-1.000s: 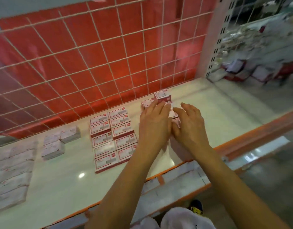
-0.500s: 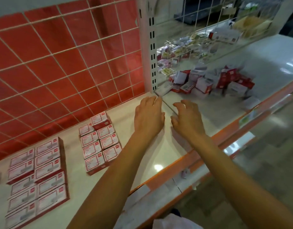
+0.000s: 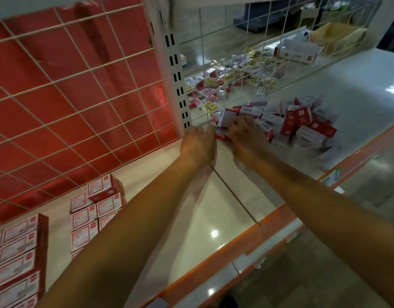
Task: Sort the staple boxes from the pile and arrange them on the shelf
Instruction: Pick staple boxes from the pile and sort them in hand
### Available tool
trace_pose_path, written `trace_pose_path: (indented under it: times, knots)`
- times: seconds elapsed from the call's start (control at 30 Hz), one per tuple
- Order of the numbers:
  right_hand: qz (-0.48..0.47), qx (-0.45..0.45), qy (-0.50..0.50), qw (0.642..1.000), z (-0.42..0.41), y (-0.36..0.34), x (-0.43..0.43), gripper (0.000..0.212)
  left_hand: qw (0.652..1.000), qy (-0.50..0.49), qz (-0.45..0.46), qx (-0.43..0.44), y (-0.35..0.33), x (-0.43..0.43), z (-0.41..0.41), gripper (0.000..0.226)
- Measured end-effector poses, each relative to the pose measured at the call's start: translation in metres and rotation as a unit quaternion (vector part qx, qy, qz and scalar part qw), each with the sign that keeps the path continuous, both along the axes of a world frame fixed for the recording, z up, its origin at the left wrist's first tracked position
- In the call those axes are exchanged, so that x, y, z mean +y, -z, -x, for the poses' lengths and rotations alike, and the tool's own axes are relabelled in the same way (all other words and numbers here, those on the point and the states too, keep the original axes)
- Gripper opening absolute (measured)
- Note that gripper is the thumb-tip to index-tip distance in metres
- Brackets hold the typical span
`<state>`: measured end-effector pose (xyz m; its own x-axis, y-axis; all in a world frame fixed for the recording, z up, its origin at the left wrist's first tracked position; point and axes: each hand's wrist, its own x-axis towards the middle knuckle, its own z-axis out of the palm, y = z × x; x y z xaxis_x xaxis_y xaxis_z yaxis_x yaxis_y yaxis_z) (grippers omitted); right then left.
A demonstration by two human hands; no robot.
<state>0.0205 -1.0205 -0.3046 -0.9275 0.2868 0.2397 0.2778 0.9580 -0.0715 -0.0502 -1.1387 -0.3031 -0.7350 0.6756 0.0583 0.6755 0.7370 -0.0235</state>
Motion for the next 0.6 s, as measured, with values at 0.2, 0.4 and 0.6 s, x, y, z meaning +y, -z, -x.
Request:
trace_pose_path:
  times: [0.2,0.4,0.6]
  knots:
    - [-0.021,-0.014,-0.034,0.999,0.003,0.0,0.013,0.034,0.999,-0.02,0.025,0.031,0.0,0.011,0.011,0.027]
    - [-0.017,-0.024,-0.043,0.999,-0.002,-0.006,0.016,0.035,0.998,-0.045,0.015,0.03,0.001,0.007,0.01,0.026]
    - [-0.024,-0.028,-0.084,0.996,-0.005,0.004,0.009,0.038,0.994,-0.06,-0.058,-0.066,-0.002,-0.005,-0.006,0.024]
